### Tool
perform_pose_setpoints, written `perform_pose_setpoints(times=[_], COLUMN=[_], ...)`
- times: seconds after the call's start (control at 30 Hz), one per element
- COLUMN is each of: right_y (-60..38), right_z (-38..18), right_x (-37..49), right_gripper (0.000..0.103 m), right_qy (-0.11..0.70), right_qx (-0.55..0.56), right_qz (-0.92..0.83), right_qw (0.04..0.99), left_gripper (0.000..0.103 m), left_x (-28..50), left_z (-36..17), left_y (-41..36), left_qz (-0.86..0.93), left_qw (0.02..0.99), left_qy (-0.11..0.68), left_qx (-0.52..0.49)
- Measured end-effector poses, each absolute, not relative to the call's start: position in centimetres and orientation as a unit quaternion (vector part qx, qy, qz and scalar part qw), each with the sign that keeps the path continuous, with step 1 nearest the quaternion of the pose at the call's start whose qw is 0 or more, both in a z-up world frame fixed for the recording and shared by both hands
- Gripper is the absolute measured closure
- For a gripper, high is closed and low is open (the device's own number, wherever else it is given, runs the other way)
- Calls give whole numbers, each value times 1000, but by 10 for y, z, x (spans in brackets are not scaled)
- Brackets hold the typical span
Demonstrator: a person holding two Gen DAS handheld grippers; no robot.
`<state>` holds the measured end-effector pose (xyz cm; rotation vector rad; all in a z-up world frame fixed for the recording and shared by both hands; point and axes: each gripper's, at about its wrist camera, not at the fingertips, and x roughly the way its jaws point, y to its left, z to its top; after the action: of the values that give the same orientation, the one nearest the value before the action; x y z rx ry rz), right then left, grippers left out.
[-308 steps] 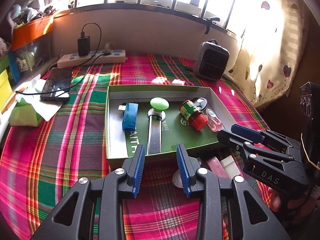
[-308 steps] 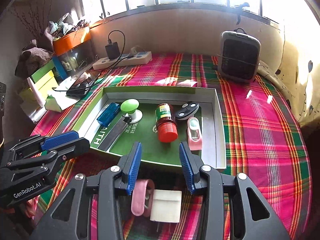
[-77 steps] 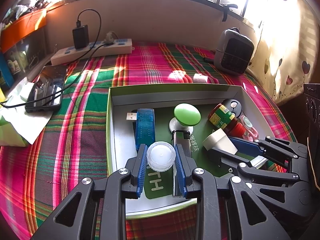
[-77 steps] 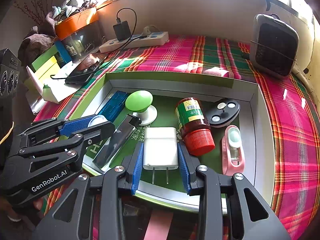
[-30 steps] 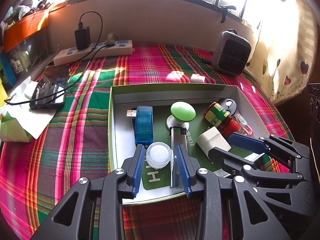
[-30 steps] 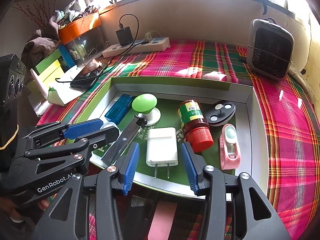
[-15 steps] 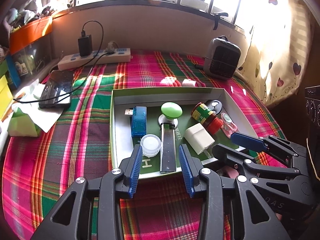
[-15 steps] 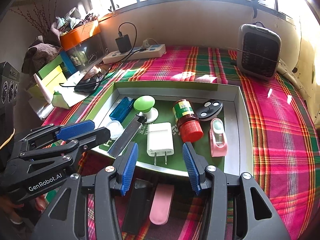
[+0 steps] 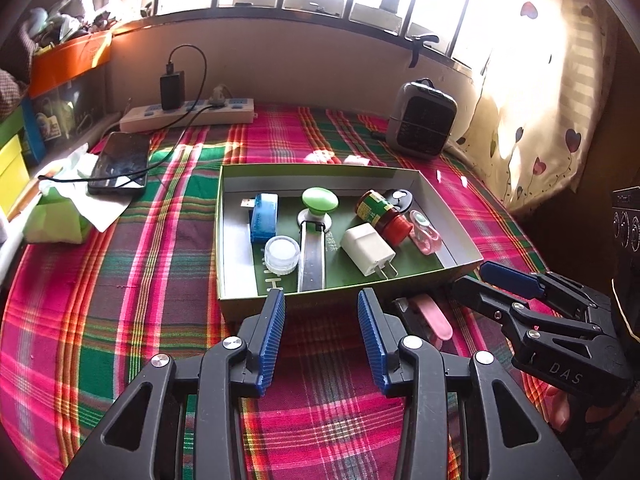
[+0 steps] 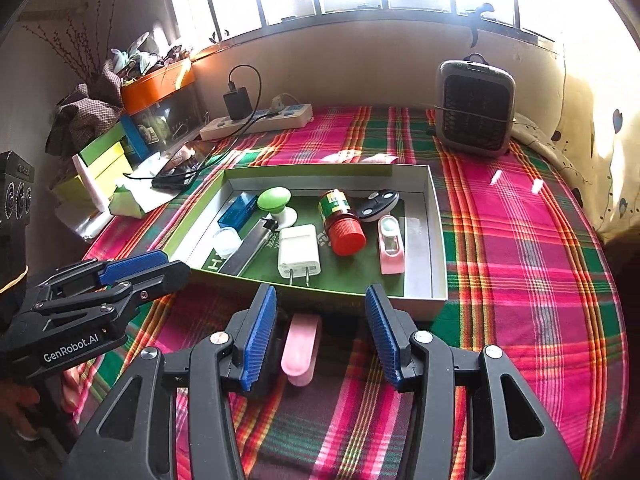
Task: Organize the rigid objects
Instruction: 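Withdraw both tools from the tray toward the items on the bedspread, then grasp the pink oblong item with the right tool while the left tool grasps the black device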
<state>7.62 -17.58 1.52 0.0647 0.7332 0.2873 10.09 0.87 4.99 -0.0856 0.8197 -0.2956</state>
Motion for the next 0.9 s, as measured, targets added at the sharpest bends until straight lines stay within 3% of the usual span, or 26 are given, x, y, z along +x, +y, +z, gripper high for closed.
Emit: perform_pose_setpoints(times=[0.9], right_y=[-170], right_z=[-17], right_x=[84], right_gripper=[55], right_qy=[402], right_qx=[34], right_qz=[130], right_qw=[906], left_gripper=[66], left_x=[86], left_z=[28], left_y=[17], left_qz=[-156], left_qw=[893], left_qy=[418], left_qx=[-63])
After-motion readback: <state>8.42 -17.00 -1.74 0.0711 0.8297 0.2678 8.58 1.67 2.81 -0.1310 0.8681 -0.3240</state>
